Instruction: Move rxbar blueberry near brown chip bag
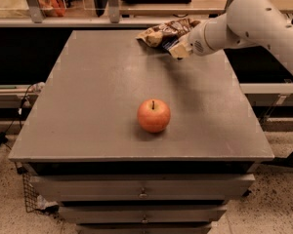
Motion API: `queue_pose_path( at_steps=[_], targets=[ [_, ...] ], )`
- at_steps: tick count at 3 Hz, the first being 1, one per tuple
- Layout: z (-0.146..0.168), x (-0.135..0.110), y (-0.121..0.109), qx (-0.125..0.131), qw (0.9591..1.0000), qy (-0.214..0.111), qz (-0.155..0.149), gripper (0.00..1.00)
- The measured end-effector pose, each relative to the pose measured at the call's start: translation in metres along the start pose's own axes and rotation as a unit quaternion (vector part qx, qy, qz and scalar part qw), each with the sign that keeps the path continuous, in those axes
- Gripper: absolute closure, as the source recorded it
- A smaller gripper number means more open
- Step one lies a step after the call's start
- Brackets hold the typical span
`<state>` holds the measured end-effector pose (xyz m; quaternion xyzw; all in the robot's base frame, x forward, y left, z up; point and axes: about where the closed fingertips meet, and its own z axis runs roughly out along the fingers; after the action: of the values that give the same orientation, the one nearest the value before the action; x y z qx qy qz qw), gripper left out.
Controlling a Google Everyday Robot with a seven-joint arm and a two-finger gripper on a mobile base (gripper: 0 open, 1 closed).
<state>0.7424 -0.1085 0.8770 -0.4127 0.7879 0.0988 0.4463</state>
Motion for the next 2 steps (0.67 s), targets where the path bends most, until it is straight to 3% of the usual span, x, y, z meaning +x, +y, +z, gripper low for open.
queue_pose_path(
  at_steps=[2],
  targets=[
    [0.0051, 0.0022, -0.0202, -0.004, 0.9998, -0.007, 0.020, 0.36]
  ],
)
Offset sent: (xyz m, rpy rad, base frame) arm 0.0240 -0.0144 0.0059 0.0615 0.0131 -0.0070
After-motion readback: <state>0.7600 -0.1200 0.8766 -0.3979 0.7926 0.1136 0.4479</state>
